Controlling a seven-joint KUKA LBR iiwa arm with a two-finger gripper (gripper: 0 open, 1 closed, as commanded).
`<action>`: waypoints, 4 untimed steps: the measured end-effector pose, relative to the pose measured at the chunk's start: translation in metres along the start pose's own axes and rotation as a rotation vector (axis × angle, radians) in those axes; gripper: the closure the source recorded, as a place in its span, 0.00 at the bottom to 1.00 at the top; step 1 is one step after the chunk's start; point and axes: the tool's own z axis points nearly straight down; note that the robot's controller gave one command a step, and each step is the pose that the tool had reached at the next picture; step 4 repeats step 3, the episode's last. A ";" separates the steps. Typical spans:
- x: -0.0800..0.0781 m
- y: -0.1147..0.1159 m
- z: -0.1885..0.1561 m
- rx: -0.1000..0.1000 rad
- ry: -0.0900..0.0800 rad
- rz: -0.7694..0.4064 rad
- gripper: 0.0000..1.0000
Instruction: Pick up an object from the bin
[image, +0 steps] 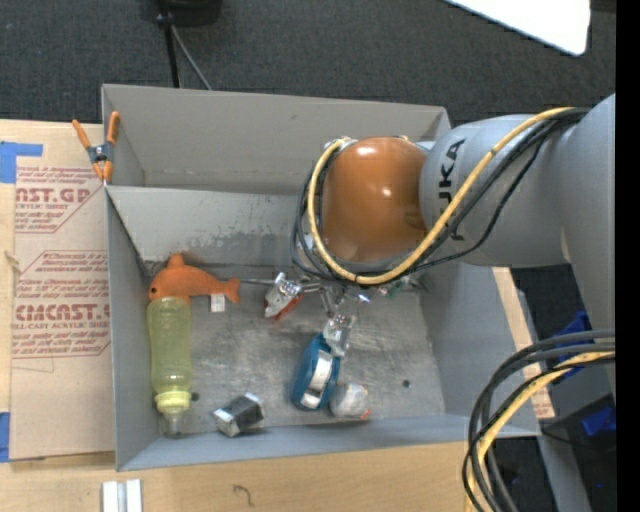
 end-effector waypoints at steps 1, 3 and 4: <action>-0.006 -0.001 -0.004 -0.012 0.000 -0.257 0.00; 0.038 -0.030 0.009 0.017 0.014 -0.370 1.00; 0.038 -0.030 0.009 0.017 0.014 -0.370 1.00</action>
Offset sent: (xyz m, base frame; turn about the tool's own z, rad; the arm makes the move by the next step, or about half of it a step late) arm -0.0151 -0.0475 -0.0350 -0.3686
